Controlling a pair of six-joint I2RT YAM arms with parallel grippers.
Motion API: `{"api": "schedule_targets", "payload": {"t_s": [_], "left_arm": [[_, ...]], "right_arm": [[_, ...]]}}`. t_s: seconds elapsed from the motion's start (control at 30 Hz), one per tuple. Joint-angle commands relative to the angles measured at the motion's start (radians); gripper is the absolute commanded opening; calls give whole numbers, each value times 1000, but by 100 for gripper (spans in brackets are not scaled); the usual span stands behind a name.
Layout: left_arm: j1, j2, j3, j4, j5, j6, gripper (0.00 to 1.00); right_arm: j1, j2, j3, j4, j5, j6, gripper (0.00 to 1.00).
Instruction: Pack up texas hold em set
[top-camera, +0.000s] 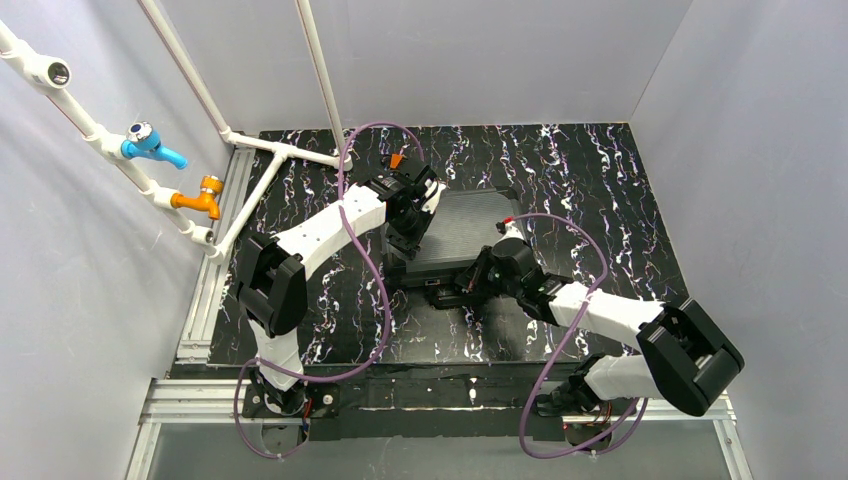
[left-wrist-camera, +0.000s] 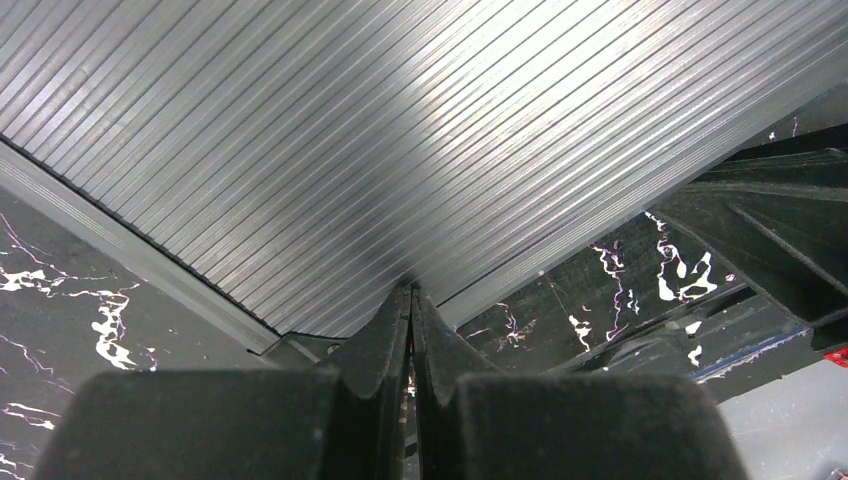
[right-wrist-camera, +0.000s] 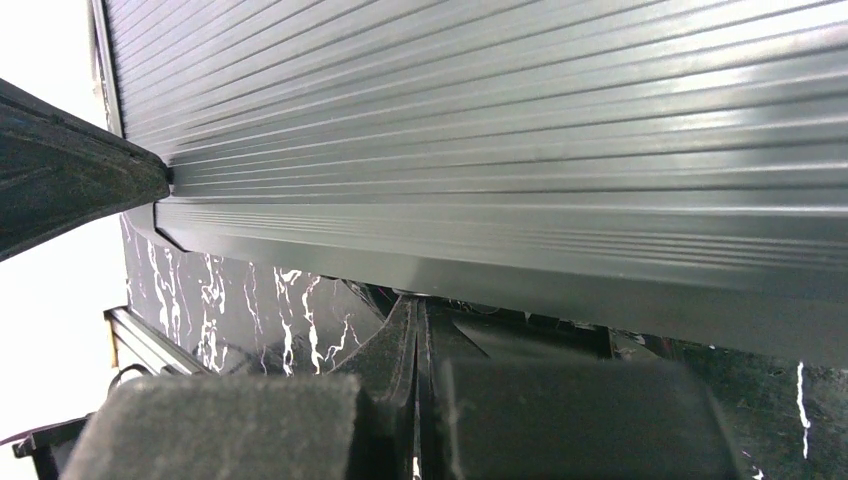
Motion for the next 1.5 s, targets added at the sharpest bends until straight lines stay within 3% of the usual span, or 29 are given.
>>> {"api": "schedule_targets", "payload": {"t_s": [0.0,0.57,1.13,1.3,1.47], "left_arm": [[0,22,-23,-87,-75,20,0],[1,31,-22,-88,-75,20,0],[1,44,-22,-88,-81,21,0],[1,49,-19,-88,-80,21,0],[0,52,-21,-87,-81,20,0]], "right_arm": [[-42,-34,78,107,65,-34,1],[-42,-43,15,370,29,-132,1],[-39,-322,-12,-56,6,-253,1],[-31,-309,-49,-101,-23,-254,1],[-15,-187,-40,-83,-86,-251,1]]}}
